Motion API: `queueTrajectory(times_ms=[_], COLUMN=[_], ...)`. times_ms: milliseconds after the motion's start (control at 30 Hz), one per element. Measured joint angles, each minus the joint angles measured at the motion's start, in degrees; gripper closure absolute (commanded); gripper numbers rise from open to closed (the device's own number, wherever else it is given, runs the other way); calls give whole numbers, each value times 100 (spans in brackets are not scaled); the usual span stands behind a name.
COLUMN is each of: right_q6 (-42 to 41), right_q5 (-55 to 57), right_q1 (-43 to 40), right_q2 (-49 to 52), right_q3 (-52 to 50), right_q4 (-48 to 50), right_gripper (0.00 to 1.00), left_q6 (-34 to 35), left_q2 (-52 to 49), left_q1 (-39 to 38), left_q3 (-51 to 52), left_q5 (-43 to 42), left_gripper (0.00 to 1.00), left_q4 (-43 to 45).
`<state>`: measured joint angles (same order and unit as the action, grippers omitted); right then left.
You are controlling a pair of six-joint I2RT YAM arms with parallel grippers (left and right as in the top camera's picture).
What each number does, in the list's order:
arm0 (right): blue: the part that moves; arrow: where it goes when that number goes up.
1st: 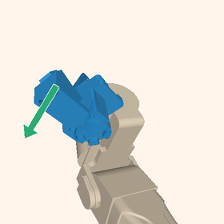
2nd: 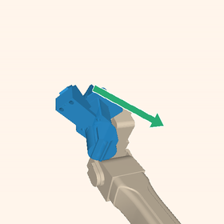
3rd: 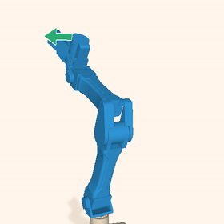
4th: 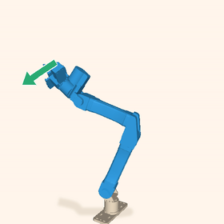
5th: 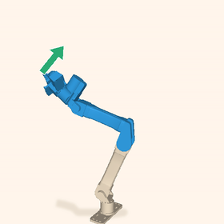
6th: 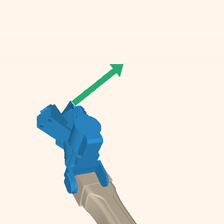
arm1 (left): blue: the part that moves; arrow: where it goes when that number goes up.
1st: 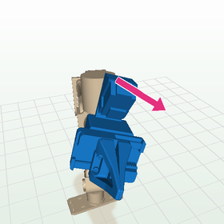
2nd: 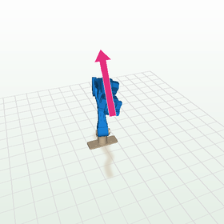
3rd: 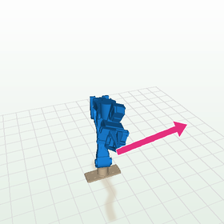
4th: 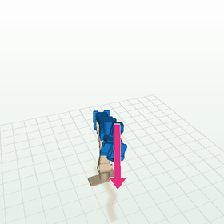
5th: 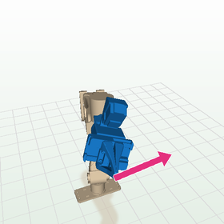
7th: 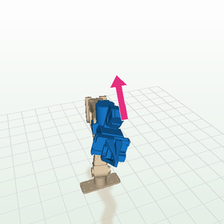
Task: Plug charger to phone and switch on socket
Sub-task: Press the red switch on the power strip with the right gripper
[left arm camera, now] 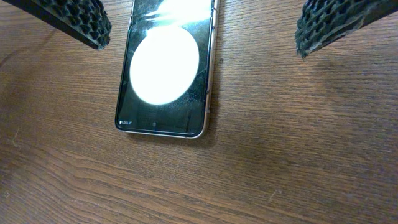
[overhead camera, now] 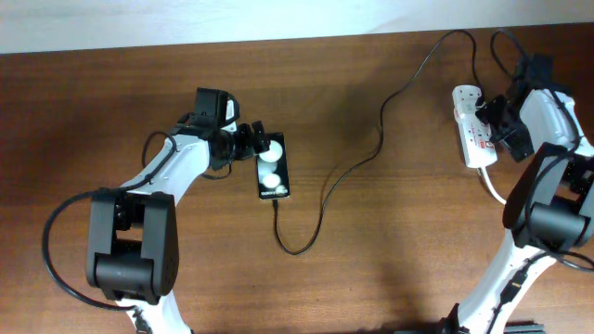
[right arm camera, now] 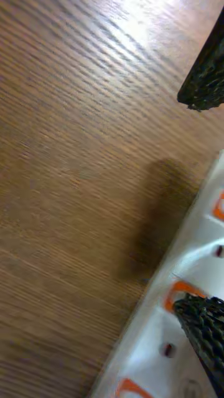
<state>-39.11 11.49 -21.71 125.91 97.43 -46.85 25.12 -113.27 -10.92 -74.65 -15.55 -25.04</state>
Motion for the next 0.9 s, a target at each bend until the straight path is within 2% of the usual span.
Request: queueTrajectory(times_ms=[900], right_q6=[-127], right_q5=[-422], right_q1=[-103], right_q2=[81], right_q3=[28], right_q4=[50], right_gripper=[1], left_q6=[0], left_q2=[0], left_q1=[0], left_q3=[0], left_q5=[0], left_gripper=[1], left_q4=[2])
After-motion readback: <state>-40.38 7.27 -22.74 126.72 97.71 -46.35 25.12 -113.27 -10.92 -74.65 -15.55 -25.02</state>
